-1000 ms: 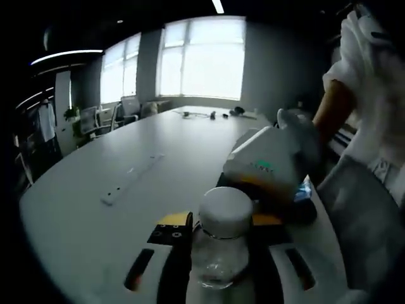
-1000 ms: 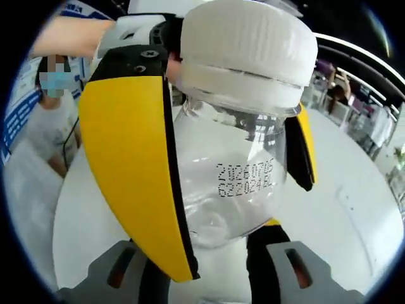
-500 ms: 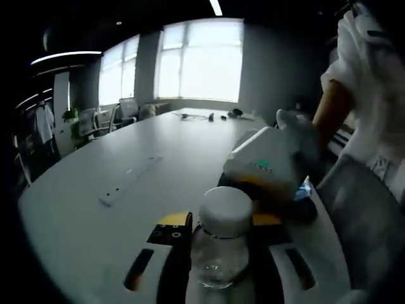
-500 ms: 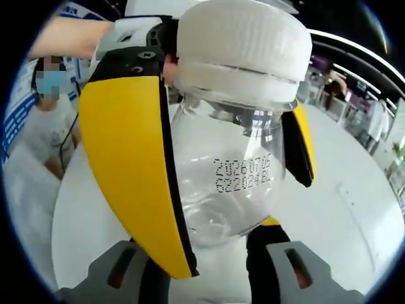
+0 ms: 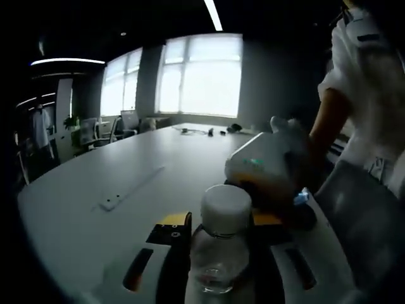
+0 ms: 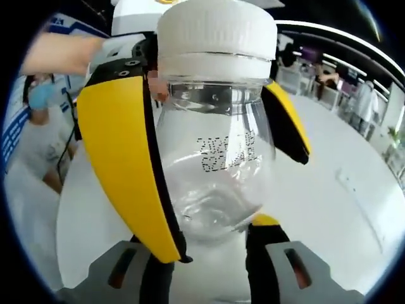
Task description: Arrange the tabletop items into an orderly group along one side of the table until the central work area is clear of visible clutter.
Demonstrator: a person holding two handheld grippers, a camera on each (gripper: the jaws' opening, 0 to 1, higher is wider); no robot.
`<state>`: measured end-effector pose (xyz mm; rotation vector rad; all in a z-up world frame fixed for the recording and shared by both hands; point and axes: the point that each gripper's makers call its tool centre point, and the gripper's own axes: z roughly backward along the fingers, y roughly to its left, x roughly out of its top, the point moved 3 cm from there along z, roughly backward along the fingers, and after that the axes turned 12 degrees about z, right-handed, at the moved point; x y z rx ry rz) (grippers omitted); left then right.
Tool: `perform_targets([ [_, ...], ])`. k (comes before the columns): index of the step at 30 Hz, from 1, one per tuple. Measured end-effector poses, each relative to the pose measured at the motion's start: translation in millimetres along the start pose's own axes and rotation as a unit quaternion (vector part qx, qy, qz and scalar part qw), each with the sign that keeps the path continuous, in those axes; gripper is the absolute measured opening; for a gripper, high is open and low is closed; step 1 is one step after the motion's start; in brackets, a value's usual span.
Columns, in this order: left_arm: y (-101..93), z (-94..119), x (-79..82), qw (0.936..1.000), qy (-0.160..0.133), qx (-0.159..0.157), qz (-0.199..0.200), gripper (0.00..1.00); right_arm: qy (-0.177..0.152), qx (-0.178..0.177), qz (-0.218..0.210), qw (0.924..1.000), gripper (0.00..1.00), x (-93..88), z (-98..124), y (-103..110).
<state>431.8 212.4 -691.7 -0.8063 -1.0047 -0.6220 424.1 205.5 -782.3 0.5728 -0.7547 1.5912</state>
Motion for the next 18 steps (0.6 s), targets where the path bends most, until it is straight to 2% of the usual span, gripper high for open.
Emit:
perform_targets([
  [12, 0.8, -1.8, -0.6, 1.0000, 0.002, 0.005, -0.001, 0.32, -0.002, -0.001, -0.017, 0.9999, 0.40, -1.6, 1.2, 1.3],
  [15, 0.0, -1.3, 1.7, 0.9994, -0.010, 0.011, 0.030, 0.32, 0.003, 0.000, -0.017, 0.9998, 0.41, -2.4, 0.6, 2.4],
  [16, 1.9, -0.8, 5.5, 0.9993, -0.022, 0.019, 0.021, 0.34, 0.004, 0.000, -0.019, 0.9998, 0.43, -2.8, 0.2, 3.5],
  [18, 2.8, 0.5, 9.7, 0.9986, -0.034, 0.031, 0.024, 0.44, 0.011, 0.003, -0.020, 0.9997, 0.47, -4.6, -0.2, 7.3],
])
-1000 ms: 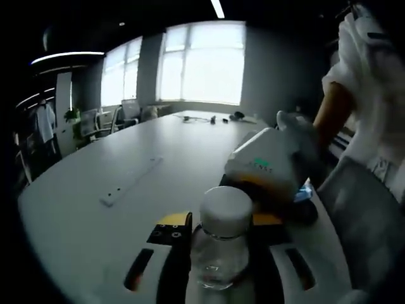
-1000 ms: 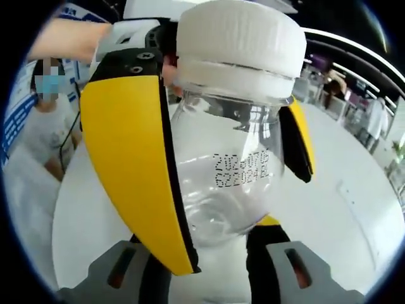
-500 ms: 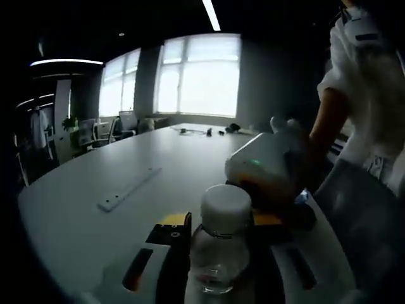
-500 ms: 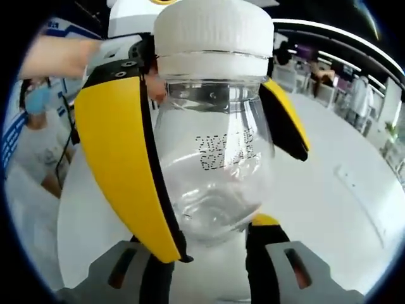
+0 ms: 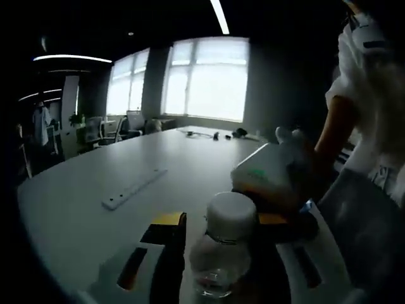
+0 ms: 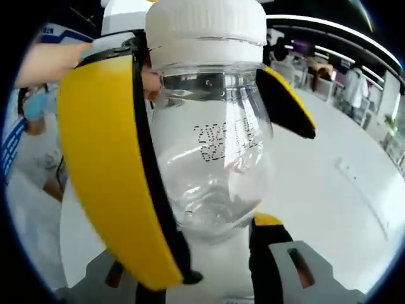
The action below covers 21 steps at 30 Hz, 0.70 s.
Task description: Arrange the tabletop items into an orderly group along one side of the table until the central work area is clear of visible clutter.
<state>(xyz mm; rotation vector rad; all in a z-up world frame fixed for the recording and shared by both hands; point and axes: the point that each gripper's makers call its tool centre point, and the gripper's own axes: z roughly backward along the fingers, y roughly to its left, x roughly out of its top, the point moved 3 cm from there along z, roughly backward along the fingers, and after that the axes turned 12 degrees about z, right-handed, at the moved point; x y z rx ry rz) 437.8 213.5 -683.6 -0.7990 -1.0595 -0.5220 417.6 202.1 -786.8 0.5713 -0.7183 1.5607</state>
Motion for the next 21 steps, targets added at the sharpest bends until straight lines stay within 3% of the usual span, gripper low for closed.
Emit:
perform_targets([
  [6, -2.3, 7.1, -0.3, 0.9999, 0.009, 0.011, 0.001, 0.51, 0.006, -0.007, 0.001, 1.0000, 0.57, 0.5, 10.0, -1.3],
  [8, -2.1, 9.4, -3.8, 0.9989, 0.018, 0.036, 0.024, 0.67, 0.013, -0.012, -0.004, 0.9998, 0.63, -2.5, 15.1, -3.0],
  [10, -4.9, 9.7, -4.5, 0.9987, 0.017, 0.047, 0.005, 0.81, 0.006, -0.021, -0.009, 0.9997, 0.70, -1.8, 21.4, -4.2],
  [13, -13.6, 13.8, -7.4, 0.9988, 0.021, 0.043, 0.009, 0.78, -0.008, -0.024, -0.008, 0.9996, 0.72, 1.8, 33.2, -3.2],
  [15, -17.0, 16.2, -7.5, 0.9985, 0.023, 0.050, 0.006, 0.82, -0.010, -0.025, -0.008, 0.9996, 0.75, 2.5, 37.1, -3.3],
  [17, -16.4, 18.6, -6.9, 0.9973, 0.026, 0.068, 0.010, 0.95, -0.008, -0.027, -0.017, 0.9995, 0.77, 2.2, 39.8, -3.9],
  [21, -21.8, 24.9, -1.6, 0.9961, 0.029, 0.083, 0.001, 0.97, -0.016, -0.024, -0.023, 0.9993, 0.83, 5.8, 48.6, 1.8],
])
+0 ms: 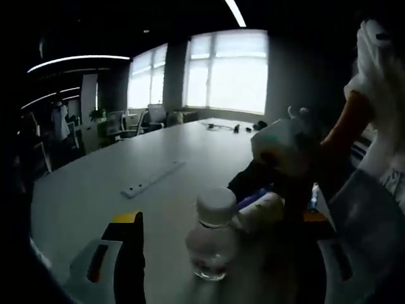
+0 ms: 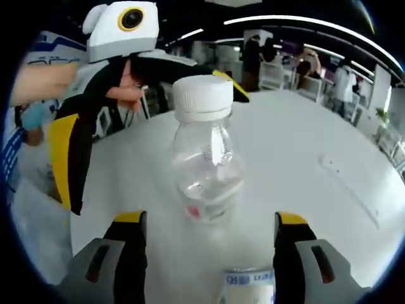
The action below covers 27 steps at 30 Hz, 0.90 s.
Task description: Arrange the tabletop items into an orderly group along one side of the table until the central work area is clear of visible clutter.
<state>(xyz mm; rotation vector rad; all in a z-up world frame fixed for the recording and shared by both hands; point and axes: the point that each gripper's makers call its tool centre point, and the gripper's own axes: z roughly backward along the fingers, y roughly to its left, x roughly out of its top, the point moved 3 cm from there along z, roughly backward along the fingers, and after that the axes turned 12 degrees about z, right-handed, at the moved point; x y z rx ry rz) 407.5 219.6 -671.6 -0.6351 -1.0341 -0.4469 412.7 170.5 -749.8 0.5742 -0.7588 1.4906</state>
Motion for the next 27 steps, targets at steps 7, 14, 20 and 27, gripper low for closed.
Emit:
perform_targets([
  [7, -9.6, 10.1, -5.5, 0.9996, 0.020, 0.022, 0.000, 0.97, -0.001, -0.002, 0.002, 1.0000, 0.87, -2.1, 18.8, 5.9],
  [14, -25.2, 19.6, -13.3, 0.9989, 0.032, 0.033, 0.003, 0.97, 0.008, -0.004, 0.001, 1.0000, 0.89, -13.9, 38.5, 10.8],
  [20, -29.2, 28.5, -24.5, 0.9977, 0.043, 0.050, 0.014, 0.97, 0.015, -0.015, -0.006, 0.9998, 0.89, -23.6, 57.1, 14.8],
  [27, -41.1, 39.4, -47.8, 0.9957, 0.057, 0.065, 0.034, 0.97, 0.015, -0.028, -0.005, 0.9995, 0.89, -29.5, 78.1, 16.6],
])
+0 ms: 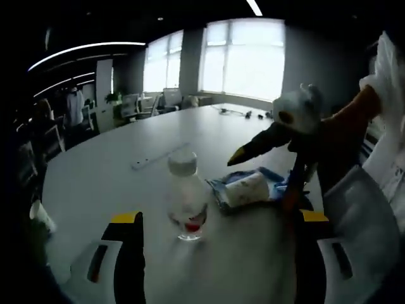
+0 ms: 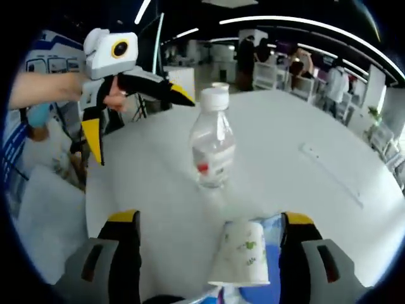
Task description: Arrange the tabletop items into an orderly group along one side of the table until the central work area is clear of visible clutter.
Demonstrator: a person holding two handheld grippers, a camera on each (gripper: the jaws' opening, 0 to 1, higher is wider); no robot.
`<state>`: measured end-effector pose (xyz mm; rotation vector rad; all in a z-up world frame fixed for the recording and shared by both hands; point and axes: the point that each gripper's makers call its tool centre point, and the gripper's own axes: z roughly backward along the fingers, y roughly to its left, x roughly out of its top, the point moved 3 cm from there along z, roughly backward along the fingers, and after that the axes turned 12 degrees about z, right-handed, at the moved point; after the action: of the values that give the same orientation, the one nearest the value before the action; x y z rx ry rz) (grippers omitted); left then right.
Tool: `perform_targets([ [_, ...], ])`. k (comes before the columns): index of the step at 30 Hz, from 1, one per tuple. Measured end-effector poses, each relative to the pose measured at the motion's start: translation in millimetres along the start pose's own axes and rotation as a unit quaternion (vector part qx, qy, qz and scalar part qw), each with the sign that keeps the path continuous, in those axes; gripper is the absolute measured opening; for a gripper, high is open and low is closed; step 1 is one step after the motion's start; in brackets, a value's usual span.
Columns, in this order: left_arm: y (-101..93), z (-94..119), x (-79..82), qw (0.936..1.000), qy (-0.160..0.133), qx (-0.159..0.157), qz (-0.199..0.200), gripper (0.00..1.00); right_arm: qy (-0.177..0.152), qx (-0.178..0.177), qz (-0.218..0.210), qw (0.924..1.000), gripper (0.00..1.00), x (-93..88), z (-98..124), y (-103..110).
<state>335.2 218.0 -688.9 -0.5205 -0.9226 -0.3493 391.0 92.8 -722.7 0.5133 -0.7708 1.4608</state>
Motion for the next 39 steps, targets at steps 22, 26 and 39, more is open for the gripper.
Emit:
perform_targets([
  [22, -29.2, 26.1, -22.5, 0.9990, 0.008, 0.030, 0.033, 0.97, 0.009, -0.020, 0.001, 0.9998, 0.87, -19.7, 44.3, 11.7],
  [26, -32.5, 31.0, -21.8, 0.9989, 0.007, 0.034, 0.031, 0.97, 0.009, -0.025, 0.000, 0.9997, 0.87, -21.2, 48.1, 10.9],
  [39, -38.7, 39.4, -18.7, 0.9988, 0.010, 0.037, 0.031, 0.97, 0.004, -0.029, -0.002, 0.9996, 0.84, -17.6, 49.0, 11.4],
])
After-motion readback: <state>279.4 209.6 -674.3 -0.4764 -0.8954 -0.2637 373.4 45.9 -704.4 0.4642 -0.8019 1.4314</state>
